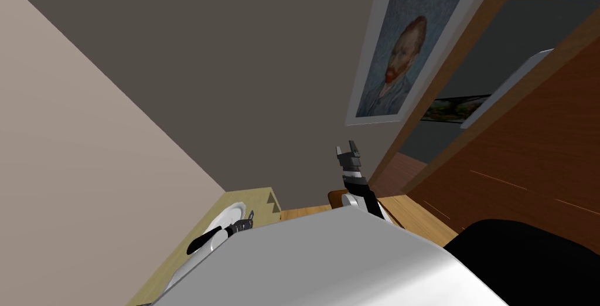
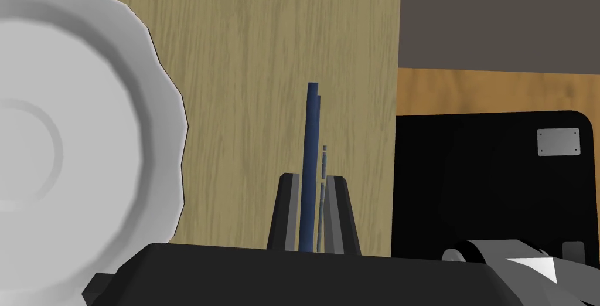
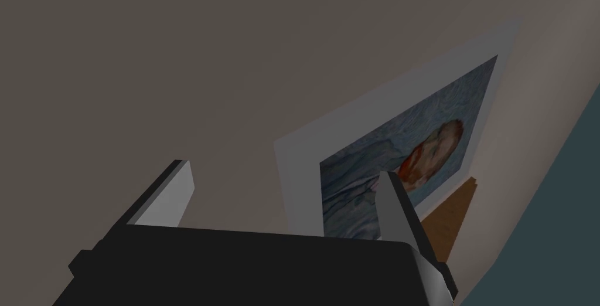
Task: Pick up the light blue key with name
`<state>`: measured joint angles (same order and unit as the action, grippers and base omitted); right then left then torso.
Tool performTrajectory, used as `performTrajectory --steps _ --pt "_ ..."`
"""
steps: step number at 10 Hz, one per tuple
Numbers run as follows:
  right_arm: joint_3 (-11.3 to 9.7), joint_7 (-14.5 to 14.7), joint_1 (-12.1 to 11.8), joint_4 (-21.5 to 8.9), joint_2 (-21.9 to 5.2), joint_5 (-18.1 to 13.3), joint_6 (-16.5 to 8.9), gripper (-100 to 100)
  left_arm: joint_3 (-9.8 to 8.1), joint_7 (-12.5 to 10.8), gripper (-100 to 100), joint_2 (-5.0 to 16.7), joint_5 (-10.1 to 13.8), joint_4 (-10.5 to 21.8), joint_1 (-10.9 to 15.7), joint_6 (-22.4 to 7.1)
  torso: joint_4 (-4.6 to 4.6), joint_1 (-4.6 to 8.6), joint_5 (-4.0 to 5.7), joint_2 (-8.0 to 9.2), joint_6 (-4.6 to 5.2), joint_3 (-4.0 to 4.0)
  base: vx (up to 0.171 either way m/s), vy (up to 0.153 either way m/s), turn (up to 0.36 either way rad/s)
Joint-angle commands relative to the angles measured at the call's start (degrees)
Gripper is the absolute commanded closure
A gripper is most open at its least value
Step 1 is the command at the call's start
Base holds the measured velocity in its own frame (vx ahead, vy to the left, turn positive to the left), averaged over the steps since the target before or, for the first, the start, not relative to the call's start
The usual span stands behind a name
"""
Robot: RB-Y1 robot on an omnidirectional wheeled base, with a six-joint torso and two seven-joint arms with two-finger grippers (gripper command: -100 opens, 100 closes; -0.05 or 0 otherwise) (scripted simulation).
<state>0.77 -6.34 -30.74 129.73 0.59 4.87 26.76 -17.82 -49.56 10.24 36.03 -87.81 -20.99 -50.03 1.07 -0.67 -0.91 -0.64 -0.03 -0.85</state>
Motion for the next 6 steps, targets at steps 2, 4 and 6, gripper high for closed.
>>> performTrajectory --steps 2,4,6 --pt "0.0 0.0 0.0 0.0 0.0 0.0 0.0 0 -0.44 -2.4 100 -1.5 -1.5 -3.9 -4.1 -0.7 0.02 -0.05 -0.03 -0.01 0.04 -0.01 0.02 0.041 -0.167" --pt "0.0 0.0 0.0 0.0 0.0 0.0 0.0 0 -0.44 -2.4 100 -1.5 -1.5 -6.7 -4.7 -0.7 0.01 -0.05 0.01 -0.01 -0.04 -0.01 0.006 0.017 0.02" --pt "0.0 0.0 0.0 0.0 0.0 0.0 0.0 0 -0.43 -2.2 0 -1.4 -1.2 -5.8 -4.7 -0.5 0.0 0.07 0.01 0.01 -0.01 0.01 0.0 0.0 0.0"
